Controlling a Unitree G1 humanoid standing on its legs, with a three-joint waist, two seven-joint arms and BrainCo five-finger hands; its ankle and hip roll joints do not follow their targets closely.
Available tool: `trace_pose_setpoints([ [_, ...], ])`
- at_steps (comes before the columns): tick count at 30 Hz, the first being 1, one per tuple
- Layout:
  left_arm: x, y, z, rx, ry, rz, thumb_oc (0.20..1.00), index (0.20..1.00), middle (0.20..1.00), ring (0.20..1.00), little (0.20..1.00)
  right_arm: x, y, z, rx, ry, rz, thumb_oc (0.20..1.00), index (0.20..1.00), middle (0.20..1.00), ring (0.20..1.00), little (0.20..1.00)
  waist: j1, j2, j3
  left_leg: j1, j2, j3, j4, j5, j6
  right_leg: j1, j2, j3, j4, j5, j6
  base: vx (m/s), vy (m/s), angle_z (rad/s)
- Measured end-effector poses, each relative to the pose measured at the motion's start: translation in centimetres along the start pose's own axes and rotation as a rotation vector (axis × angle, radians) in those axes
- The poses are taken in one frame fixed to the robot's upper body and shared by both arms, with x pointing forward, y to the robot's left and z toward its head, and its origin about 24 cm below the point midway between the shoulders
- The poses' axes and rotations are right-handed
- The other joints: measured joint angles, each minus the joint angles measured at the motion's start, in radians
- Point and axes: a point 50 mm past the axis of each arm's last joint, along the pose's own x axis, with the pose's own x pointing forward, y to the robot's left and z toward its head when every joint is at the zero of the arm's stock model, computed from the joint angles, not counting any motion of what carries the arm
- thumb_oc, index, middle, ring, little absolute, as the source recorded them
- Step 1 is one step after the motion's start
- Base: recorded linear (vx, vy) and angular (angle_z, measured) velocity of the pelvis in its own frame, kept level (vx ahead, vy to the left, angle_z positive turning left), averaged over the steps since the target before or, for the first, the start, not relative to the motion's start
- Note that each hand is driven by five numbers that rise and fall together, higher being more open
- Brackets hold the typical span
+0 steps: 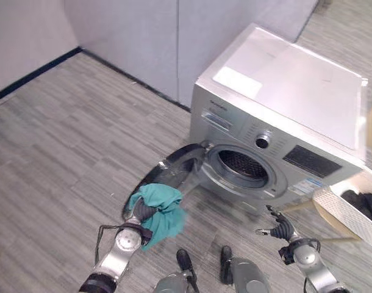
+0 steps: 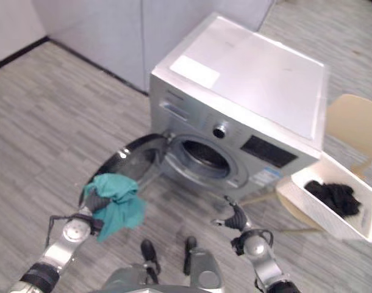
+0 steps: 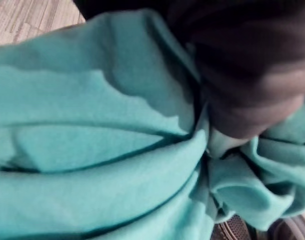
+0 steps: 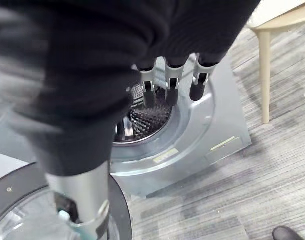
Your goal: Grab the laundry basket,head to the washer,open it,put in the laundry and shut it.
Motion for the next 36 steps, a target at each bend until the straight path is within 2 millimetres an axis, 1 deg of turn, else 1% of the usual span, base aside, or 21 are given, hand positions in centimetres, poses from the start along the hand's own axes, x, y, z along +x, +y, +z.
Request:
trace_pose_setpoints([
  [1, -0.1, -0.1, -0.4, -0.007, 0.017, 0.004, 0.2, 0.2, 0.2, 0.2, 0.2, 0.4, -0.9, 0.4, -0.021, -0.019, -0.016, 1.0, 1.0, 1.0, 1.0, 1.0, 0.027, -0.003, 0.003, -0.032, 0.047, -0.068, 0.188, -0.123, 0.121, -0.024, -0.043, -0.046, 0.054, 0.004, 0.01, 0.21, -0.067, -1.2],
  [2, -0.2, -0.4, -0.9, -0.032, 0.049, 0.01, 0.2, 0.2, 0.2, 0.2, 0.2, 0.5, -0.6, 0.1, -0.012, 0.008, -0.014, 1.0, 1.0, 1.0, 1.0, 1.0, 0.029, 0.016, -0.003, -0.034, 0.043, -0.069, 0.164, -0.11, 0.088, -0.036, -0.04, -0.042, 0.06, 0.004, 0.012, 0.27, -0.071, -0.86],
  [4, 0.0, -0.9, -0.2, -0.042, 0.023, -0.004, 0.2, 0.2, 0.2, 0.2, 0.2, -0.1, -0.7, -0.5, 0.005, 0.024, -0.025, 1.0, 1.0, 1.0, 1.0, 1.0, -0.003, 0.037, -0.006, -0.013, 0.024, -0.091, 0.064, -0.047, 0.098, -0.031, -0.011, -0.04, 0.016, 0.004, 0.011, 0.19, -0.078, 0.17],
  [5, -0.1, -1.0, 0.2, -0.048, -0.001, -0.012, 0.2, 0.2, 0.2, 0.2, 0.2, -0.8, -0.4, -1.6, 0.016, 0.055, -0.023, 1.0, 1.0, 1.0, 1.0, 1.0, -0.022, 0.038, -0.006, 0.013, -0.001, -0.099, -0.011, 0.003, 0.1, -0.009, 0.029, 0.006, -0.013, 0.0, 0.005, 0.16, -0.116, 0.27],
  [7, 0.0, -1.1, 0.5, -0.051, -0.013, -0.017, 0.2, 0.2, 0.2, 0.2, 0.2, -1.3, -0.2, -2.4, 0.015, 0.088, -0.016, 1.0, 1.0, 1.0, 1.0, 1.0, -0.04, 0.04, -0.006, 0.026, -0.017, -0.097, -0.028, 0.02, 0.109, 0.022, 0.056, 0.006, -0.023, -0.02, -0.029, 0.13, -0.12, 0.23],
  [8, 0.0, -1.2, 0.6, -0.057, -0.016, -0.019, 0.2, 0.2, 0.2, 0.2, 0.2, -1.3, -0.3, -2.5, 0.014, 0.09, -0.017, 1.0, 1.0, 1.0, 1.0, 1.0, -0.044, 0.053, 0.001, 0.032, -0.011, -0.09, -0.022, 0.017, 0.103, 0.033, 0.079, 0.022, -0.024, -0.037, -0.06, 0.08, -0.104, -0.2],
  [9, -0.3, -1.3, 0.4, -0.058, -0.011, -0.025, 0.2, 0.2, 0.2, 0.2, 0.2, -1.1, -0.3, -2.2, 0.015, 0.077, -0.017, 1.0, 1.0, 1.0, 1.0, 1.0, -0.028, 0.066, 0.007, 0.023, 0.016, -0.063, 0.056, 0.004, 0.081, 0.039, 0.12, 0.026, -0.016, -0.055, -0.098, 0.06, -0.049, -0.45],
  [10, -0.4, -1.2, 0.2, -0.048, -0.009, -0.027, 0.2, 0.2, 0.2, 0.2, 0.2, -1.0, -0.1, -2.0, 0.023, 0.073, -0.015, 1.0, 1.0, 1.0, 1.0, 1.0, -0.013, 0.04, 0.007, -0.032, 0.017, -0.077, 0.183, 0.003, 0.081, 0.036, 0.109, 0.057, -0.021, -0.051, -0.117, 0.06, 0.005, -0.66],
  [11, -0.4, -1.6, 0.1, -0.059, -0.002, -0.031, 0.2, 0.2, 0.2, 0.2, 0.2, -1.0, -0.5, -2.2, 0.008, 0.077, -0.02, 1.0, 1.0, 1.0, 1.0, 1.0, -0.001, 0.036, 0.007, -0.058, 0.014, -0.091, 0.267, 0.009, 0.07, 0.043, 0.106, 0.096, -0.035, -0.027, -0.174, 0.01, 0.073, -0.49],
  [13, -0.5, -3.1, 0.4, -0.083, -0.006, -0.067, 0.2, 0.2, 0.2, 0.2, 0.2, -1.0, -1.5, -2.6, -0.02, 0.093, -0.038, 1.0, 1.0, 1.0, 1.0, 1.0, 0.002, 0.059, 0.003, -0.138, 0.029, -0.201, 0.349, -0.061, 0.053, 0.083, 0.12, 0.125, -0.122, 0.0, -0.164, 0.01, 0.105, -0.42],
  [14, -0.3, -3.4, 0.7, -0.09, -0.015, -0.072, 0.2, 0.2, 0.2, 0.2, 0.2, -0.9, -1.6, -2.5, -0.023, 0.089, -0.042, 1.0, 1.0, 1.0, 1.0, 1.0, 0.0, 0.062, 0.004, -0.149, 0.03, -0.245, 0.301, -0.058, 0.041, 0.091, 0.12, 0.146, -0.145, 0.036, -0.16, 0.1, 0.161, -0.54],
  [15, -0.3, -3.6, 0.8, -0.098, -0.019, -0.075, 0.2, 0.2, 0.2, 0.2, 0.2, -0.7, -1.8, -2.3, -0.025, 0.085, -0.046, 1.0, 1.0, 1.0, 1.0, 1.0, 0.006, 0.066, 0.004, -0.139, 0.05, -0.279, 0.203, -0.041, 0.032, 0.098, 0.126, 0.159, -0.172, 0.052, -0.146, 0.07, 0.155, -0.57],
  [17, -0.2, -3.6, 0.8, -0.097, -0.02, -0.074, 0.2, 0.2, 0.2, 0.2, 0.2, -0.3, -2.1, -1.9, -0.02, 0.072, -0.064, 1.0, 1.0, 1.0, 1.0, 1.0, 0.013, 0.069, 0.01, -0.137, 0.05, -0.391, 0.112, -0.02, 0.007, 0.105, 0.144, 0.221, -0.191, 0.065, -0.145, 0.07, 0.15, -0.87],
  [18, -0.1, -3.5, 0.9, -0.098, -0.023, -0.07, 0.2, 0.2, 0.2, 0.2, 0.2, -0.1, -2.7, -1.7, -0.025, 0.066, -0.08, 1.0, 1.0, 1.0, 1.0, 1.0, 0.012, 0.074, 0.019, -0.135, 0.057, -0.44, 0.061, 0.022, 0.006, 0.107, 0.16, 0.247, -0.206, 0.079, -0.138, 0.04, 0.1, -0.96],
  [20, 0.2, -3.4, 1.4, -0.098, -0.036, -0.068, 0.2, 0.2, 0.2, 0.2, 0.2, -0.2, -3.1, -2.1, -0.016, 0.084, -0.103, 1.0, 1.0, 1.0, 1.0, 1.0, -0.011, 0.083, 0.03, -0.132, 0.057, -0.464, 0.035, 0.063, 0.014, 0.124, 0.178, 0.272, -0.224, 0.084, -0.127, 0.08, 0.18, -0.61],
  [21, 0.2, -3.4, 1.3, -0.098, -0.033, -0.068, 0.2, 0.2, 0.2, 0.2, 0.2, -0.1, -3.3, -2.0, -0.018, 0.081, -0.108, 1.0, 1.0, 1.0, 1.0, 1.0, -0.009, 0.091, 0.033, -0.12, 0.062, -0.462, 0.013, 0.088, 0.014, 0.13, 0.187, 0.278, -0.225, 0.087, -0.126, 0.12, 0.359, -0.87],
  [22, 0.3, -3.1, 1.2, -0.092, -0.029, -0.061, 0.2, 0.2, 0.2, 0.2, 0.2, -0.3, -2.8, -2.6, -0.009, 0.108, -0.098, 1.0, 1.0, 1.0, 1.0, 1.0, -0.013, 0.072, 0.038, -0.065, 0.054, -0.426, -0.031, 0.147, 0.036, 0.127, 0.187, 0.353, -0.222, 0.08, -0.102, 0.1, 0.364, -1.12],
  [25, 0.1, -2.9, 0.9, -0.086, -0.019, -0.058, 0.2, 0.2, 0.2, 0.2, 0.2, -0.3, -2.6, -2.6, -0.007, 0.106, -0.093, 1.0, 1.0, 1.0, 1.0, 1.0, -0.012, 0.068, 0.038, -0.013, 0.029, -0.304, -0.076, 0.138, 0.068, 0.104, 0.15, 0.417, -0.204, 0.069, -0.08, 0.08, 0.223, -1.14],
  [28, 0.2, -2.3, 0.7, -0.092, -0.014, -0.032, 0.2, 0.2, 0.2, 0.2, 0.2, -0.6, -2.1, -2.9, 0.002, 0.118, -0.073, 1.0, 1.0, 1.0, 1.0, 1.0, -0.016, 0.073, 0.042, 0.006, 0.009, -0.247, -0.08, 0.126, 0.096, 0.106, 0.099, 0.381, -0.189, 0.083, -0.035, 0.08, 0.131, -0.7],
  [32, 0.2, -1.1, 0.3, -0.085, -0.001, 0.017, 0.2, 0.2, 0.2, 0.2, 0.2, -0.7, -1.2, -3.0, 0.023, 0.129, -0.052, 1.0, 1.0, 1.0, 1.0, 1.0, -0.011, 0.072, 0.048, 0.062, 0.004, -0.192, -0.092, 0.097, 0.108, 0.084, 0.09, 0.362, -0.116, 0.07, -0.006, 0.1, 0.04, -0.42],
  [36, 0.0, -0.8, -0.4, -0.103, 0.029, 0.044, 0.2, 0.2, 0.2, 0.2, 0.2, -0.1, -1.6, -2.2, 0.027, 0.101, -0.057, 1.0, 1.0, 1.0, 1.0, 1.0, -0.007, 0.071, 0.05, 0.094, 0.008, -0.158, -0.139, 0.091, 0.115, 0.028, 0.058, 0.26, -0.126, 0.07, 0.012, 0.22, -0.088, -0.35],
])
